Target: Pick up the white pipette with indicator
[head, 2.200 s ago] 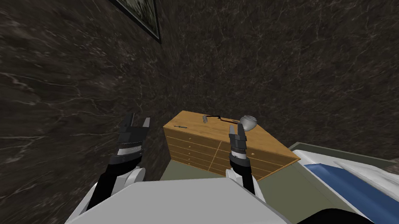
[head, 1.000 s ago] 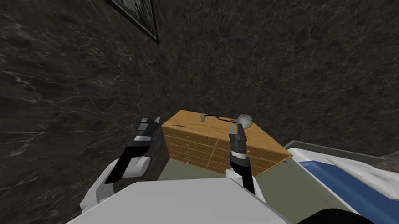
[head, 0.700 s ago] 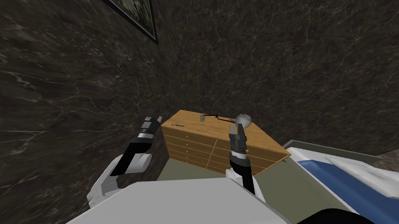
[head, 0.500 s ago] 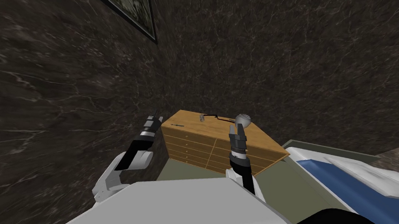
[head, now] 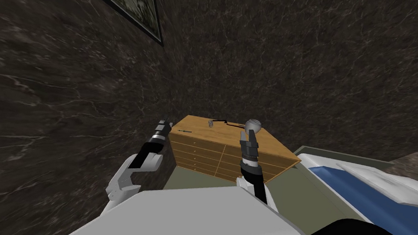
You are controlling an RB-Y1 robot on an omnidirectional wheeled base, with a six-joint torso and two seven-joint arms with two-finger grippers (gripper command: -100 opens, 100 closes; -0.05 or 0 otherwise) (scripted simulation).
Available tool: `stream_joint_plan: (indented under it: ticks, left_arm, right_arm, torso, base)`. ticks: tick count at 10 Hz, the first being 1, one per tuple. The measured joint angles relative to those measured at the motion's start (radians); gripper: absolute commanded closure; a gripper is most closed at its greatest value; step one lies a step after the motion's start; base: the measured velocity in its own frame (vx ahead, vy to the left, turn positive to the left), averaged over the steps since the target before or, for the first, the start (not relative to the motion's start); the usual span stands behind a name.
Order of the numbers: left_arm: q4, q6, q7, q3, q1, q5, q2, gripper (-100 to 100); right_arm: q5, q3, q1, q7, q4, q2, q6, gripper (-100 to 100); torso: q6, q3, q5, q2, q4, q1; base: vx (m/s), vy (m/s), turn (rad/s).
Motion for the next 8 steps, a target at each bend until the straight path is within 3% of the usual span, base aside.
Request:
stream_joint_plan:
  ticks: [8]
  left_arm:
    - [0.079, 0.212, -0.002, 0.013, -0.126, -0.017, 0.015, -100]
  right_arm:
    - [0.000, 0.000, 0.000, 0.000, 0.000, 0.000, 0.000, 0]
  torso:
    - [0.000, 0.000, 0.000, -0.001, 0.000, 0.000]
  base:
    - [-0.001, -0.021, -0.012]
